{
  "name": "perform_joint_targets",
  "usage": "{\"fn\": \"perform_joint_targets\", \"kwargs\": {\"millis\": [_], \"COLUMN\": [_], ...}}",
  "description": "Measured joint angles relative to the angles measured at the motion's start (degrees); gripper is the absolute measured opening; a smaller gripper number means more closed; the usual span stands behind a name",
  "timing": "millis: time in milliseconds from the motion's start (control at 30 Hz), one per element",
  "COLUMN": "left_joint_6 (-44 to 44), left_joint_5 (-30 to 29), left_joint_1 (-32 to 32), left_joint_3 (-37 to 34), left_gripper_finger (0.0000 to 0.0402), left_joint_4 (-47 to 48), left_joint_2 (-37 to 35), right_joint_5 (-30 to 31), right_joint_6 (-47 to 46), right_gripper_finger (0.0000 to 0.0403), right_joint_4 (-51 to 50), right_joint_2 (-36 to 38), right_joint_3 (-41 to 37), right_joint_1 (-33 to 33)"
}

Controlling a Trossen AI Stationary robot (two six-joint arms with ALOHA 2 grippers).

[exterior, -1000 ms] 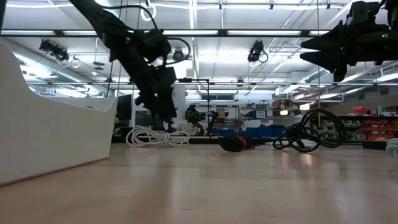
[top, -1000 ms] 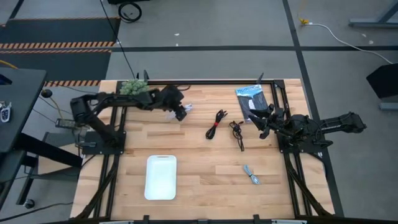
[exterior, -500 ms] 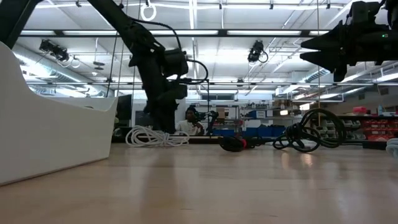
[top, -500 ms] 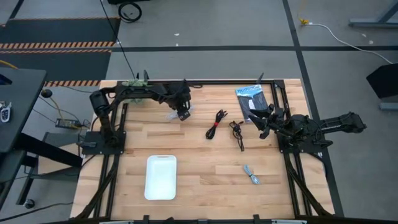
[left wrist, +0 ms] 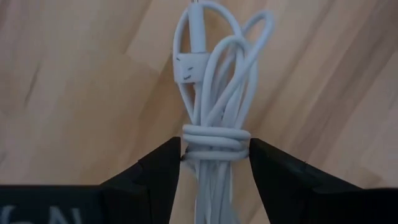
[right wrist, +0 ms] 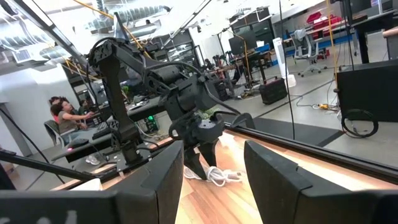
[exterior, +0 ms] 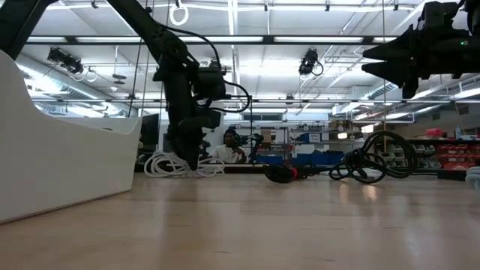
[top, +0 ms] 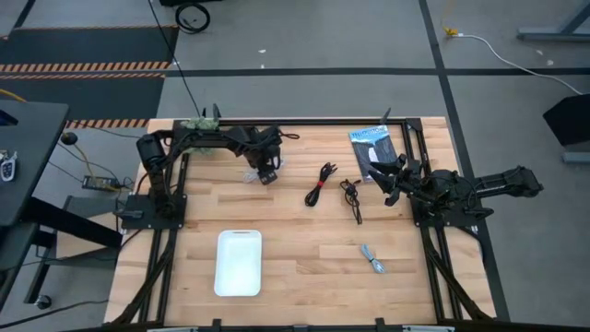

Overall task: Pick and place USB-C Cables
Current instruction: Put the white charger cable into the white bin

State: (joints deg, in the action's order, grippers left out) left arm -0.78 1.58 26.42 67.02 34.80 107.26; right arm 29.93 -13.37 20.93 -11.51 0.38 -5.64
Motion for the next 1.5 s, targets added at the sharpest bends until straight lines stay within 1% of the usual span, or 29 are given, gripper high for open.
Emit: {"fn": "perform_joint_targets", "kwargs": {"millis": [100,333,467,733,867,1000,1067,1133,1200,1267,1333,1500], "left_joint_6": [0.3,1.5,1.5,4.2,3.4,0.5,-3.1,-8.7,-15.5,-23.5,-31.1,-46.6], "left_joint_5": [-0.5,-3.2,-3.4,-5.5,-5.8,-5.8,-5.6,-4.8,-4.3,-4.4,-5.6,-10.7], "left_joint_1": [-0.6,-1.3,-1.4,-3.3,-4.3,-7.2,-9.5,-12.2,-15.4,-18.8,-22.6,-32.7], "left_joint_3": [0.0,0.0,0.1,0.1,2.8,6.5,9.0,11.5,13.3,14.2,14.4,14.3], "left_gripper_finger": [0.019,0.0131,0.0111,0.0104,0.0103,0.0103,0.0103,0.0103,0.0103,0.0103,0.0103,0.0103], "left_joint_4": [1.4,1.5,1.5,4.0,8.8,16.1,19.8,22.7,24.7,24.3,23.9,25.5], "left_joint_2": [0.0,0.0,-0.1,-1.2,-3.2,-6.2,-8.2,-9.9,-11.6,-13.5,-15.0,-16.3], "right_joint_5": [0.0,0.0,0.0,0.0,0.0,0.0,0.0,0.0,0.0,0.0,0.0,0.0], "right_joint_6": [0.0,0.0,0.0,0.0,0.0,0.0,0.0,0.0,0.0,0.0,0.0,0.0], "right_gripper_finger": [0.0176,0.0176,0.0176,0.0176,0.0176,0.0176,0.0176,0.0176,0.0176,0.0176,0.0176,0.0176], "right_joint_4": [0.0,0.0,0.0,0.0,0.0,0.0,0.0,0.0,0.0,0.0,0.0,0.1], "right_joint_2": [0.0,0.0,0.0,0.0,0.0,0.0,0.0,0.0,0.0,0.0,0.0,0.0], "right_joint_3": [0.0,0.0,0.0,0.0,0.0,0.0,0.0,0.0,0.0,0.0,0.0,0.0], "right_joint_1": [0.0,0.0,0.0,0.0,0.0,0.0,0.0,0.0,0.0,0.0,0.0,0.0]}}
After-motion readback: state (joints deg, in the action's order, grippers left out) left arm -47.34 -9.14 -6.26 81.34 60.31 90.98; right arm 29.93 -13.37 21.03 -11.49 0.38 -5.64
